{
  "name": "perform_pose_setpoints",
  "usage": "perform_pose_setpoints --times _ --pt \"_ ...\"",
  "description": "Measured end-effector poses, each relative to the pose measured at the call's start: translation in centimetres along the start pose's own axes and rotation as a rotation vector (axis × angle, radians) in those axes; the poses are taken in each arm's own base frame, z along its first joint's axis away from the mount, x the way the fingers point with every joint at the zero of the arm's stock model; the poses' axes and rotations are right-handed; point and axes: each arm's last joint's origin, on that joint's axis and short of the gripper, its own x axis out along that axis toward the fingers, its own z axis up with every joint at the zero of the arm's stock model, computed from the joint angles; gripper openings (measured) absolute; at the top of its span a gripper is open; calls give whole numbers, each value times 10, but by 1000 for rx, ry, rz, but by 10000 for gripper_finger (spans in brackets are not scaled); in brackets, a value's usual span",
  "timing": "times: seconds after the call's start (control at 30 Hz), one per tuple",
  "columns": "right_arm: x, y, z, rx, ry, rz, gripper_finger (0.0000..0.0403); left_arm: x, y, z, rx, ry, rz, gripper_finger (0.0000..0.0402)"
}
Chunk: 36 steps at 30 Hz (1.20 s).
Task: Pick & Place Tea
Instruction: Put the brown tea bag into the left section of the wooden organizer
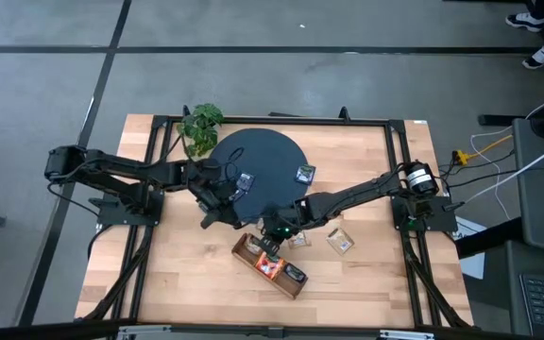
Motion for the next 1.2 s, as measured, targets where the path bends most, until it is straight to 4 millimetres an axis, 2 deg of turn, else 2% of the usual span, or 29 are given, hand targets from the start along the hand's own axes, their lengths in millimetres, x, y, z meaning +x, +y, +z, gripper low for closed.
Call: perform_pose_setpoints --times 0.13,0.3,0.4,0.53,0.67,0.83,1.07,1.2 --pt "-4 0 3 11 -30 -10 87 4 -2 -1 -3 -59 138 3" --pt "-30 -1 5 3 -89 -55 87 5 0 -1 -81 -112 230 7" --pt "-42 -12 0 14 -101 -71 87 8 7 -2 -129 -93 230 5" --pt "-45 -30 -8 65 -127 -43 87 21 26 -5 -222 -41 203 3" --pt "-38 -41 -11 115 -148 16 87 32 48 -6 -283 -47 231 5" --pt "-15 -62 -9 185 -136 101 87 37 72 -2 -371 -42 228 10" --pt "-2 -93 -9 264 -124 67 87 43 90 14 -385 -44 236 11" --pt "0 -104 -9 282 -125 45 87 45 95 14 -356 -9 266 12"
